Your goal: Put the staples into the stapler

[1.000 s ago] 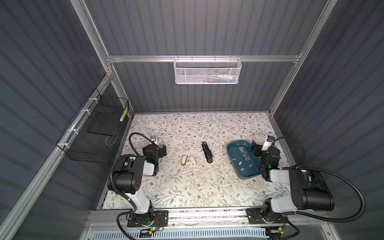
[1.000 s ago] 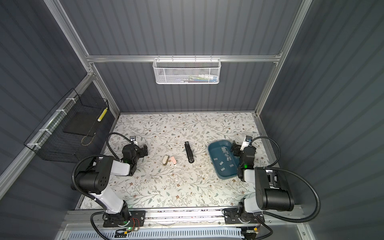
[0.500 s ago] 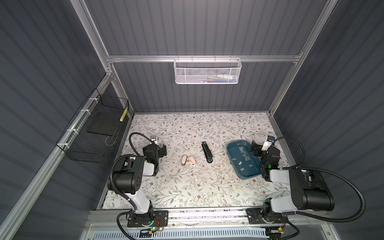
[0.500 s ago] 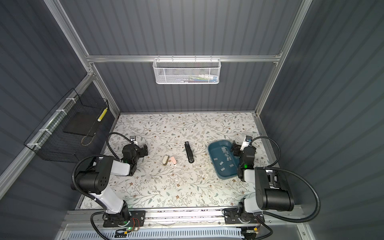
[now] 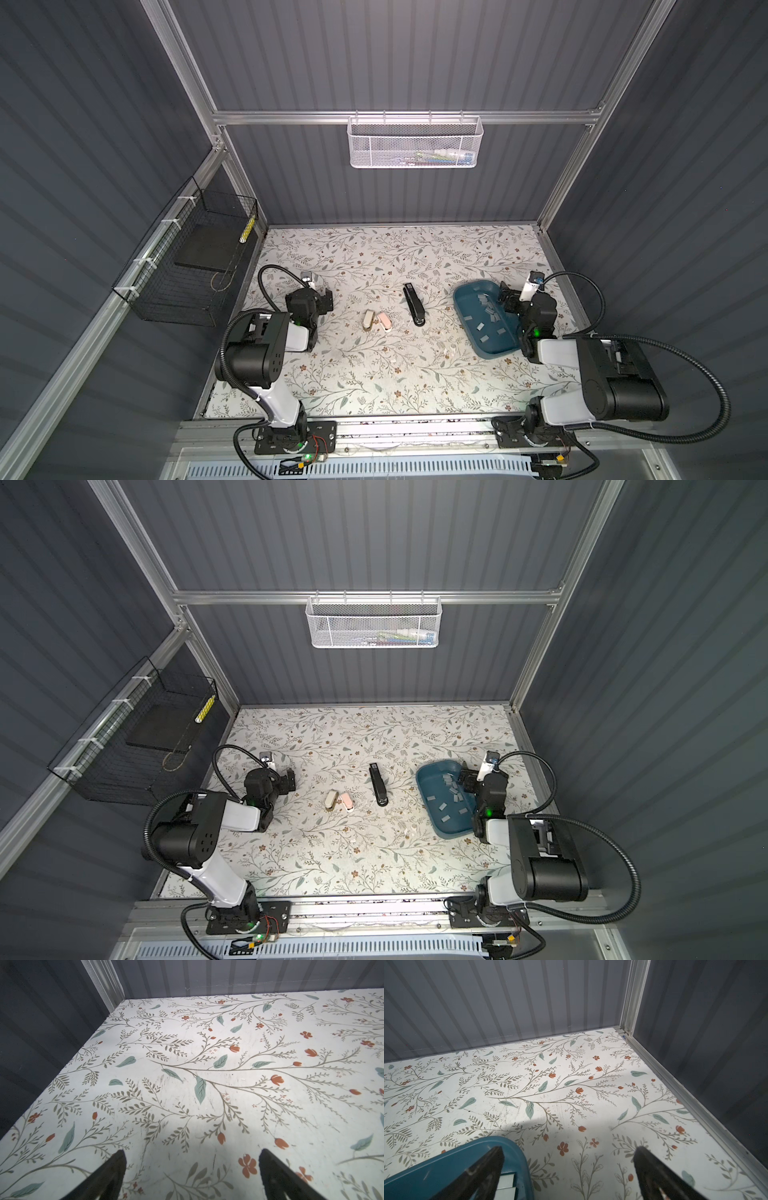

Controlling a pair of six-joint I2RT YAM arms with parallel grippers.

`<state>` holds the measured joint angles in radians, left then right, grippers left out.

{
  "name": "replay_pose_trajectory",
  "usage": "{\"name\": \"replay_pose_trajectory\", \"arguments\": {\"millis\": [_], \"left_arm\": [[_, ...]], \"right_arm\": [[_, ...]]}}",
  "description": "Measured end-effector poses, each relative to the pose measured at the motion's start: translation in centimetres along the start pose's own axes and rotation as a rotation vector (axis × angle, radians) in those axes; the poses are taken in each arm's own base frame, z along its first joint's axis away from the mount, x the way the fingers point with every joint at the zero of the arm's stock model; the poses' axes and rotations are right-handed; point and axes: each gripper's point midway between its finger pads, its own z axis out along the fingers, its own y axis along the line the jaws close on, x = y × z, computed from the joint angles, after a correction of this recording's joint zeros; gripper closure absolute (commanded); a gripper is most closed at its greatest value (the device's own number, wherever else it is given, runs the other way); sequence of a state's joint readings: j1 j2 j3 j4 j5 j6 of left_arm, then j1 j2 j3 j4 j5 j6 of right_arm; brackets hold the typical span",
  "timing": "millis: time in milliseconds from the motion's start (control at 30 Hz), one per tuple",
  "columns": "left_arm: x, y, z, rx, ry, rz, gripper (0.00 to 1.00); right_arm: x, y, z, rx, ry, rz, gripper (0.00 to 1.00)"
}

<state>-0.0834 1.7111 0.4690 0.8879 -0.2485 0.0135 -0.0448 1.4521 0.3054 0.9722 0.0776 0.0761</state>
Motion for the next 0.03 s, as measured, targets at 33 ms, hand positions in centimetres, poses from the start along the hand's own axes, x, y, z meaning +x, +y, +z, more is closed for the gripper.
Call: {"name": "replay_pose_trajectory", "arguments": {"millis": [33], "left_arm": [[0.01, 0.00, 0.00, 0.000, 0.000, 0.000, 0.00]], "right_arm": [[-0.06, 0.01, 0.02, 0.000, -0.001, 0.000, 0.01]]}}
